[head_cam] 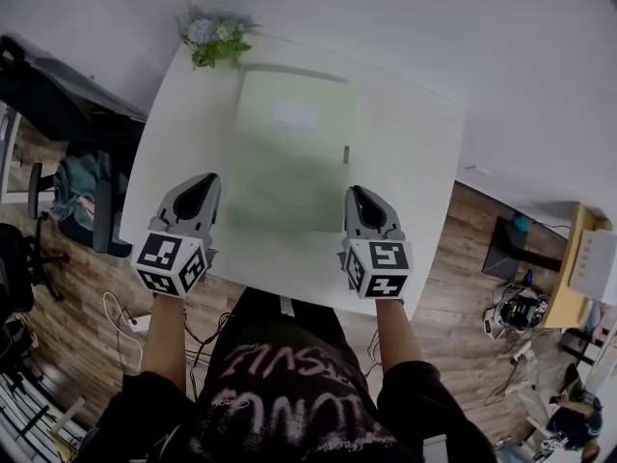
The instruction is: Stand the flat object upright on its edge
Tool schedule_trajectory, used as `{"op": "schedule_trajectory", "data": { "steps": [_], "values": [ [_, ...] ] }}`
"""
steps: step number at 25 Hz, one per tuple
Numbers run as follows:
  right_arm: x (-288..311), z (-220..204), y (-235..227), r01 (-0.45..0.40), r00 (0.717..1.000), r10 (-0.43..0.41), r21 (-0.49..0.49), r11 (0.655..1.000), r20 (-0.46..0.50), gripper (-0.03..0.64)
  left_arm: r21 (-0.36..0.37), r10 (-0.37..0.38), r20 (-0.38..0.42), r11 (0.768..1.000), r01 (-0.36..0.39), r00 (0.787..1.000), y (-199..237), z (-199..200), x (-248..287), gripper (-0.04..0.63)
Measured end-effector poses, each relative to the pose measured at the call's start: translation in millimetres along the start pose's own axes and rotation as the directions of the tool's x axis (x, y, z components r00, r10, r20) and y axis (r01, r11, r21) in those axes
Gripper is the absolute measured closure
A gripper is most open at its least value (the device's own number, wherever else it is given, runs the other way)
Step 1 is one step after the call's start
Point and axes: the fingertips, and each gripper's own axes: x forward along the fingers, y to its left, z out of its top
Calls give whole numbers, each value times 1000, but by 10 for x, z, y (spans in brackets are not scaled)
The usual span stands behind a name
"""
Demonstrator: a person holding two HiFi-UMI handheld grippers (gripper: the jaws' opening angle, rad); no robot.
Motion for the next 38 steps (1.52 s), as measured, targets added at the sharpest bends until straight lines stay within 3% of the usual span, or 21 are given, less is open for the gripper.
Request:
{"op": "schedule_trajectory", "data": {
  "steps": [11, 15, 19, 25, 28, 38],
  "values": [
    [84, -195, 23, -9, 998, 8, -23, 1000, -57, 589, -48, -56, -53, 997, 54, 997, -39, -247, 115, 578],
    [119, -220, 6, -17, 997, 17, -2, 1000, -71, 586, -83, -88, -84, 993, 81, 993, -39, -324, 179, 467],
    [175, -251, -4, -40, 994, 42, 20, 999, -100, 516, -107, -116, -104, 989, 105, 988, -25, -355, 257, 415],
    [264, -287, 5, -58, 990, 62, 39, 998, -124, 478, -103, -130, -140, 988, 116, 982, 3, -415, 352, 376],
    [320, -332, 33, -83, 985, 89, 46, 995, -148, 427, -126, -137, -167, 985, 117, 976, 34, -491, 410, 352],
    [441, -375, 26, -126, 969, 142, 91, 988, -201, 354, -170, -164, -246, 978, 124, 955, 69, -638, 586, 308]
  ]
}}
